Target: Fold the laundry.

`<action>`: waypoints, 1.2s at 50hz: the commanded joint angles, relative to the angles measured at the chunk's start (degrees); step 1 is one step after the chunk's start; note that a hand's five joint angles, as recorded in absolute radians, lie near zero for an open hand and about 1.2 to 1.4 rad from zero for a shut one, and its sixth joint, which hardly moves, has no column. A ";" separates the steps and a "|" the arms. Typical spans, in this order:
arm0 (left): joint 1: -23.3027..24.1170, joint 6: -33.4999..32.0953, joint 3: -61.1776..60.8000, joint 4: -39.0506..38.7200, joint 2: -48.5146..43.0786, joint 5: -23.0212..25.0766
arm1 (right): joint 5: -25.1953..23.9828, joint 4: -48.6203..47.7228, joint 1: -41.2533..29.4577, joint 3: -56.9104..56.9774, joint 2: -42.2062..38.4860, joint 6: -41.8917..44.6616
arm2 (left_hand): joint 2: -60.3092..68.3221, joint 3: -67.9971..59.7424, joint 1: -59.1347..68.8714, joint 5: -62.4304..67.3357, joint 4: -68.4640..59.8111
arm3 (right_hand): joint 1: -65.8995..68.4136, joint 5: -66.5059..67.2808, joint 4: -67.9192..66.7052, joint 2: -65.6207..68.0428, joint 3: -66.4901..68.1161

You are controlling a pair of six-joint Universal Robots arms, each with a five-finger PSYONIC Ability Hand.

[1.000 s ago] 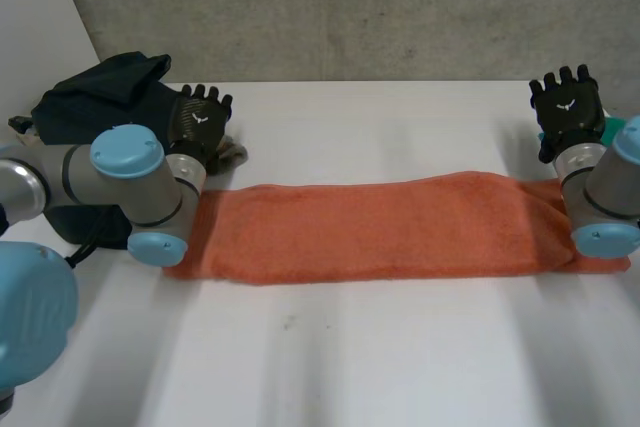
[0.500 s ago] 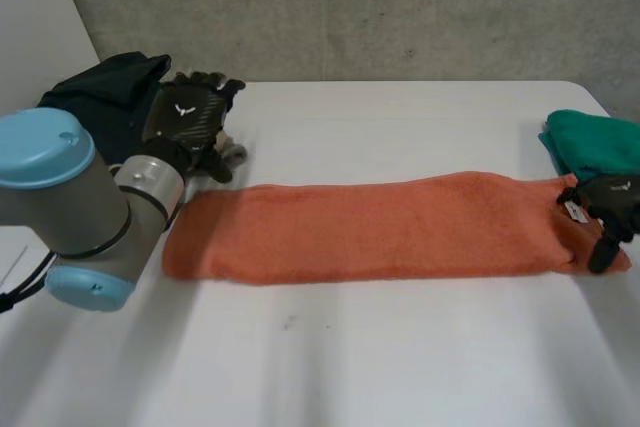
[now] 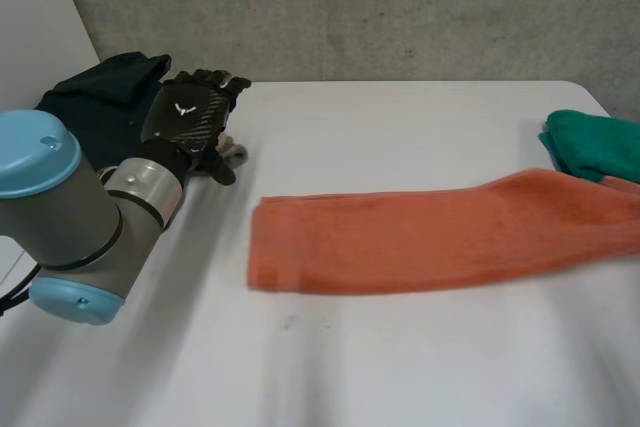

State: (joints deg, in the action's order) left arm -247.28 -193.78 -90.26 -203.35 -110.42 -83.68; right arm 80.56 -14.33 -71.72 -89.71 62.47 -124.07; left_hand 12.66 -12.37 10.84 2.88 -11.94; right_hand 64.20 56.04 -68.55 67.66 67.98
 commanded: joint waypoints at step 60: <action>3.56 0.16 -7.38 -0.47 5.92 0.01 | 5.21 -10.01 -34.79 -10.32 4.50 -8.75 | -1.94 1.65 -0.13 -2.16 1.22 | 15.80 13.96 -11.45 12.34 12.02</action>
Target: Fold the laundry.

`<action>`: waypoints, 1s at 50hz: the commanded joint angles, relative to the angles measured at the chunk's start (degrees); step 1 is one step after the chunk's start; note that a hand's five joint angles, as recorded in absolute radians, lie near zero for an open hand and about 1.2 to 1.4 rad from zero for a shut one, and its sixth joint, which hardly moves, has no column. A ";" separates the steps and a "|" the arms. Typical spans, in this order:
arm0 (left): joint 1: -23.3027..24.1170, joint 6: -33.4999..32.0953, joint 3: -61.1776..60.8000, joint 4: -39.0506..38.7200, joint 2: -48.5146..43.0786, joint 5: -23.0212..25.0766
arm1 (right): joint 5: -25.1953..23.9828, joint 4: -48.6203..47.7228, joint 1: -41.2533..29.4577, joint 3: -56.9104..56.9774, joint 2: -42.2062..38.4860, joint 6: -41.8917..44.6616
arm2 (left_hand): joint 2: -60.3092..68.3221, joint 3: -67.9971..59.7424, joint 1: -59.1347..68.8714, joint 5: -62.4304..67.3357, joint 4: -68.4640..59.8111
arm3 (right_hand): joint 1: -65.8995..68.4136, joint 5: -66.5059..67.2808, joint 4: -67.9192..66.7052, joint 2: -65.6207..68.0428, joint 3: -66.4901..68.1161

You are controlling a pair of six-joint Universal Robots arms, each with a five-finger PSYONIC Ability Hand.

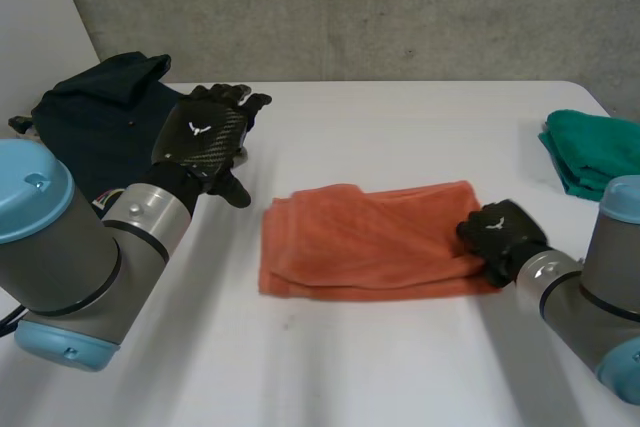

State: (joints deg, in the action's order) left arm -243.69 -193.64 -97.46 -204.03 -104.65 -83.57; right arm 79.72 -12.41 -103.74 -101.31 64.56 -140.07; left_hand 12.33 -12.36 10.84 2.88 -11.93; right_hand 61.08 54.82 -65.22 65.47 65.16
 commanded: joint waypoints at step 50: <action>15.62 12.58 23.72 22.36 -24.89 -20.59 | -6.15 16.88 -10.52 24.75 -10.67 -32.73 | 0.41 -0.37 1.89 -0.15 -0.80 | -51.08 -54.82 55.22 -55.47 -55.16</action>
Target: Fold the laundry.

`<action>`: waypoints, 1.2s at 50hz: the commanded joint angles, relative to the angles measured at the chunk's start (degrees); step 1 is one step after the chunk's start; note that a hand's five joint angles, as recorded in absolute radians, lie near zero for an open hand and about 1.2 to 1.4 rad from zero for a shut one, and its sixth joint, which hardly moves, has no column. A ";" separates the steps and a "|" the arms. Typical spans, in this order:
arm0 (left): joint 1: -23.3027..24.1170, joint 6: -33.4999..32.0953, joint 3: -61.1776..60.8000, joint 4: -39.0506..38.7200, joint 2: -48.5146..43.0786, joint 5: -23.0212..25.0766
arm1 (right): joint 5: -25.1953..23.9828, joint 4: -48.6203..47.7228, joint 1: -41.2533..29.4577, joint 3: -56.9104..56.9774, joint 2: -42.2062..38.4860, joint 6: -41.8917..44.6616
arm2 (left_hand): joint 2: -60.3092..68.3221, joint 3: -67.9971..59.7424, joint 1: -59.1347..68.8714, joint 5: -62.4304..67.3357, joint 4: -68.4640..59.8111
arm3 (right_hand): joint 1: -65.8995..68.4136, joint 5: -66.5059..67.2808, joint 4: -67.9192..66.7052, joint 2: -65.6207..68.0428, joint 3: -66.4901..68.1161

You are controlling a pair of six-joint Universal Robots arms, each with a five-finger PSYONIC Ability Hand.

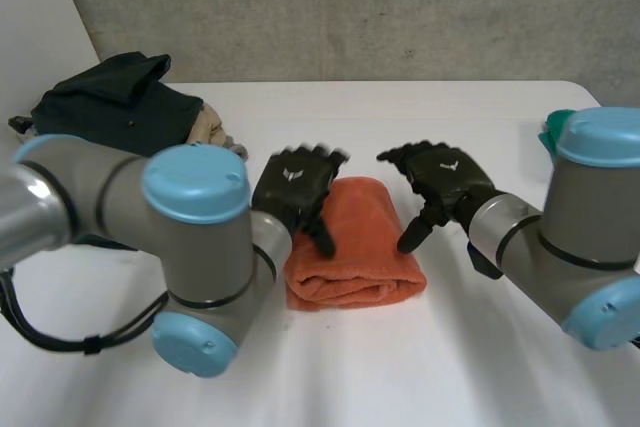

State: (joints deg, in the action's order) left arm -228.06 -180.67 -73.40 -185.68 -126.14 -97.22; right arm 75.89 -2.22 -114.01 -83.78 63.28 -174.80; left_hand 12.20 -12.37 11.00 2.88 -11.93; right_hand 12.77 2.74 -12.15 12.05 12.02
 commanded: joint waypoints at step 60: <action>-9.07 -6.27 5.99 7.88 7.49 32.89 | 6.38 -36.37 -14.39 -12.81 -11.69 29.69 | -1.14 1.31 0.05 -1.82 0.87 | 10.60 10.63 -11.22 11.32 11.36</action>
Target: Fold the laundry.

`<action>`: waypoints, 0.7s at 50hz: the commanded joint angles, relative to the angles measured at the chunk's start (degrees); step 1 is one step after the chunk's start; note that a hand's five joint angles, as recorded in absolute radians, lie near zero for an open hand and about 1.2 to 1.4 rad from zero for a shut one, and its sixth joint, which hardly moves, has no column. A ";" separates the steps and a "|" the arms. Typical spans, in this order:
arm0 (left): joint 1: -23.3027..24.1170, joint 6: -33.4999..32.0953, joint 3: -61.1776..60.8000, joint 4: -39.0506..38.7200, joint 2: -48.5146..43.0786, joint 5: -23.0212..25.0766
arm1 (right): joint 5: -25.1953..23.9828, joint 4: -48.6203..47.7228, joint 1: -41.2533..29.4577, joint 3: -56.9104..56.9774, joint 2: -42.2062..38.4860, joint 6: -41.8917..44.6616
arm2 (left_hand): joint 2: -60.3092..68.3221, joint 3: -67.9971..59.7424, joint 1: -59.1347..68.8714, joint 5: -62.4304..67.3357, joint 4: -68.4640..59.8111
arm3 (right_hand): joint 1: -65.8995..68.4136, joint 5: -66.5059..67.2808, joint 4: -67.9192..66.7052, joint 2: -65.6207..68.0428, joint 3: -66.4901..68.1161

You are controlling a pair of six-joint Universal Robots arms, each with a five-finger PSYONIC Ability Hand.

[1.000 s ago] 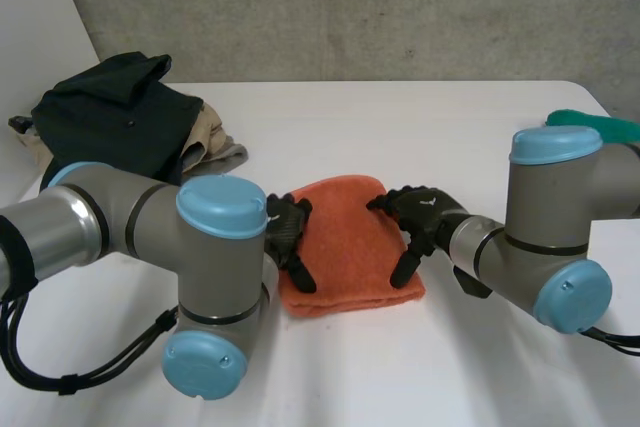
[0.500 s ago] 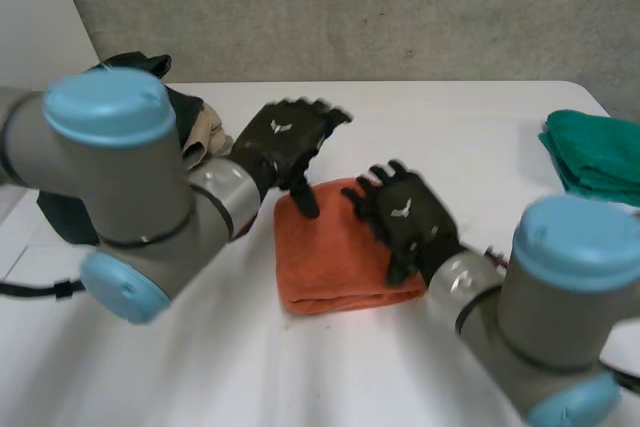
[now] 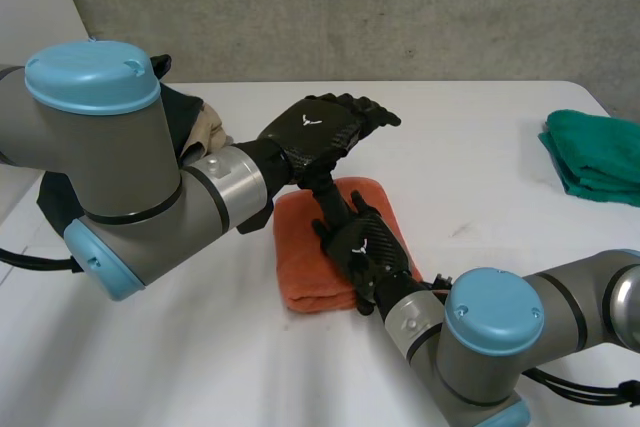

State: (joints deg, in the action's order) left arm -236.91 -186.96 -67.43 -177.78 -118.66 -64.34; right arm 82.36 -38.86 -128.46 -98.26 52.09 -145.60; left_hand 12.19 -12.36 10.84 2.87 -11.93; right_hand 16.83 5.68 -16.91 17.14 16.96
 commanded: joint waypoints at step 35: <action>-0.93 0.11 3.18 -0.63 3.96 0.00 | 1.32 -4.82 23.15 28.12 3.11 -6.52 | -0.96 1.14 0.38 -1.65 0.71 | 63.17 64.32 -63.09 62.86 63.04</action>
State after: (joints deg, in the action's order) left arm -237.90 -186.94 -64.68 -178.19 -115.94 -64.37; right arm 84.42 -39.61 -114.92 -76.04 53.81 -147.20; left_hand 12.19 -12.36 10.84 2.89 -11.93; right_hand 57.01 49.01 -68.59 63.88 63.97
